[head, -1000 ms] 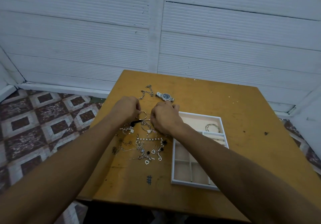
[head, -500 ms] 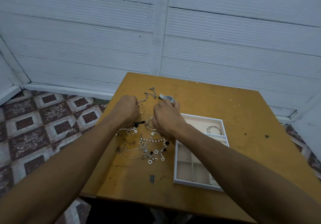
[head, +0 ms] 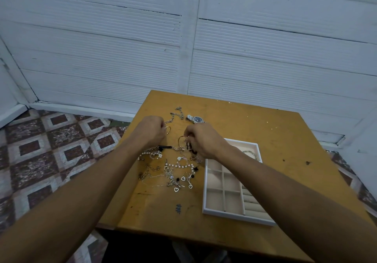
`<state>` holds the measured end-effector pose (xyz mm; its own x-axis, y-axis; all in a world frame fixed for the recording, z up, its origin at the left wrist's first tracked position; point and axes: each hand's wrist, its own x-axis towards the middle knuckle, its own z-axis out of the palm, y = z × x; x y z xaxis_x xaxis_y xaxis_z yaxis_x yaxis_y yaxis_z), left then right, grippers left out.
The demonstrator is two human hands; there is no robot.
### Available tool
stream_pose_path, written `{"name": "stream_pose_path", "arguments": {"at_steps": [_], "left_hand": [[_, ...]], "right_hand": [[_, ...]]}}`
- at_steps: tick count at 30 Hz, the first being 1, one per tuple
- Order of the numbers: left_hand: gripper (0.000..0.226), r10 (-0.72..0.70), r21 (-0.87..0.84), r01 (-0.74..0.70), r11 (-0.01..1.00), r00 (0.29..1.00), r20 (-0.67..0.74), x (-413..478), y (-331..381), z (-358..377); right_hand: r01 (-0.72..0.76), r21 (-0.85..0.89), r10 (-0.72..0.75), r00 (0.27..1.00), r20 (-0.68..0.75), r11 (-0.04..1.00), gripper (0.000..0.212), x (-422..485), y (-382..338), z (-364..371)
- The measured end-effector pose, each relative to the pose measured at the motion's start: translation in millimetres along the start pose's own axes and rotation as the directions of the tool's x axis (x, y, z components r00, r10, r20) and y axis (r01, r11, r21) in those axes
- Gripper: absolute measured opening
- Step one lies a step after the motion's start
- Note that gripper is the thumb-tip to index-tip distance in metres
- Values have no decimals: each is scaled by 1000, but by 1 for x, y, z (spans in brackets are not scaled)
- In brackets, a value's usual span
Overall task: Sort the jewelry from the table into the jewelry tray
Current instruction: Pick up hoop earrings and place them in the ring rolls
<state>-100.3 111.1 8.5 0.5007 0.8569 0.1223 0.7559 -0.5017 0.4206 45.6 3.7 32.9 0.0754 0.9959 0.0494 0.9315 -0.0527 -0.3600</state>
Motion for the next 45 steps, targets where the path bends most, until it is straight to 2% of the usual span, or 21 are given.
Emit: {"name": "stream_pose_path", "arguments": {"at_steps": [2,4,7,11,14,19,22,24,25,27,28,29,36,40,42,44,45], "left_hand": [[18,4,-3,-4,1000,1000,-3,-1,1,-1],[18,11,0,-11,1000,1000,-7,-2,3,-3],[18,15,-3,-15,1000,1000,-5,-4,4,-4],[18,18,1,-18,1000,1000,-10,-5,7,-6],[16,19,-9,-19,1000,1000,-18,-5,8,-8],[14,26,-11,-26,1000,999,-24,-8,12,-11],[14,17,-24,-18,1000,999,-31,-8,12,-11],[17,2,-46,-4,999,999,-34,-8,12,-10],[18,-9,-63,6,998,999,-34,-8,12,-10],[19,-31,-86,27,996,999,-35,-10,13,-10],[19,-39,-89,36,995,999,-34,-10,13,-10],[19,-43,-87,40,995,999,-32,-11,13,-10],[19,-30,-61,29,998,999,-20,-13,13,-8],[18,-32,-70,30,997,999,-22,-13,11,-7],[18,-34,-76,32,997,999,-31,-15,12,-8],[19,-41,-90,37,995,998,-44,-16,12,-8],[19,-49,-101,43,994,998,-49,-17,12,-8]], "right_hand": [[-37,102,40,999,-26,994,17,-5,-1,-1],[-99,276,114,993,-41,956,7,-10,-2,0],[-184,508,213,977,2,841,6,-17,-5,1],[-190,720,247,969,27,668,8,-23,-9,-1],[-173,797,256,966,24,579,12,-26,-9,0],[-127,896,253,967,17,426,8,-30,-7,2],[-108,923,243,970,16,370,11,-33,-7,5],[-103,904,222,975,9,414,14,-35,-6,8],[-93,861,208,978,-15,500,15,-36,-5,7],[-62,648,162,982,-96,759,15,-36,-2,7],[-46,521,129,984,-124,853,12,-36,0,7],[-33,429,102,985,-138,903,9,-37,1,7],[78,201,-36,978,-205,977,7,-35,6,4],[277,-56,-281,915,-289,959,6,-34,6,5],[326,-183,-368,884,-288,927,4,-35,5,7],[336,-191,-381,877,-292,922,3,-35,5,9],[313,-126,-337,892,-300,941,5,-35,4,10]]}}
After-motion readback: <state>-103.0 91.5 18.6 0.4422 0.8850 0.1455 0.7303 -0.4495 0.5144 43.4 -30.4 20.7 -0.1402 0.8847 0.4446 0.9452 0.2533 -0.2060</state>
